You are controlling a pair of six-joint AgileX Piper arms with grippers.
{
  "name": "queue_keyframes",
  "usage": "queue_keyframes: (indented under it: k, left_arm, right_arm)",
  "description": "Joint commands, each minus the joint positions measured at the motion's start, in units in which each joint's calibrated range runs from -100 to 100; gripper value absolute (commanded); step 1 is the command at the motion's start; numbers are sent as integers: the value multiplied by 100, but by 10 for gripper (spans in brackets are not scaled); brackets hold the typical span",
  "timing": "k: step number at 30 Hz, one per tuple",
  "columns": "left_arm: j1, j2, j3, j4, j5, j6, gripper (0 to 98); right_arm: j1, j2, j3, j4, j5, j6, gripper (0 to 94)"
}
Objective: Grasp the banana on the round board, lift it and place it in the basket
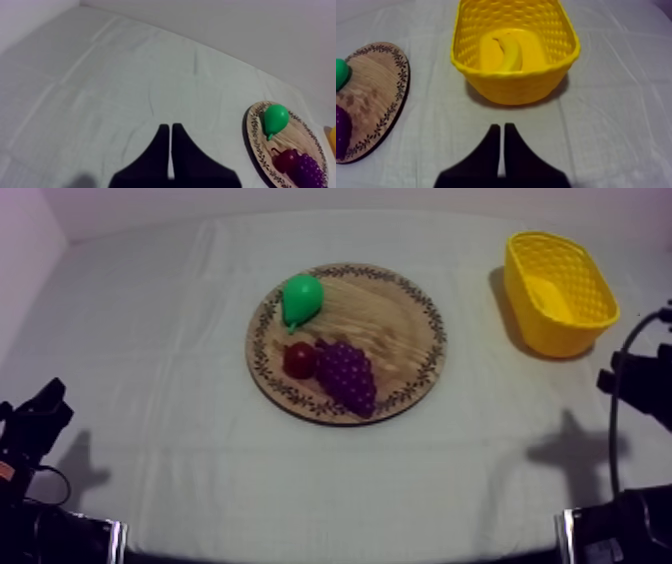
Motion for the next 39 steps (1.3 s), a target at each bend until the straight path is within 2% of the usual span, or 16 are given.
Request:
queue_keyframes:
  k: [1, 7, 11, 20, 29, 39]
  left_arm:
    - [-3, 0, 2, 1, -1, -1, 1]
    - [-3, 0, 2, 1, -1, -1, 1]
    - [-3, 0, 2, 1, -1, -1, 1]
    - [-3, 0, 2, 1, -1, -1, 1]
    - [-3, 0, 2, 1, -1, 2, 1]
    - [-3, 0, 2, 1, -1, -1, 1]
  right_arm:
    - [4, -917, 348, -17, 38, 40, 6]
    - [34, -1668, 792, -46, 170, 93, 6]
    - [89, -2002, 949, -179, 308, 200, 6]
    - [134, -2307, 963, -260, 703, 173, 6]
    - [147, -2322, 997, -257, 565, 964, 6]
    - [147, -2323, 1000, -257, 550, 1090, 6]
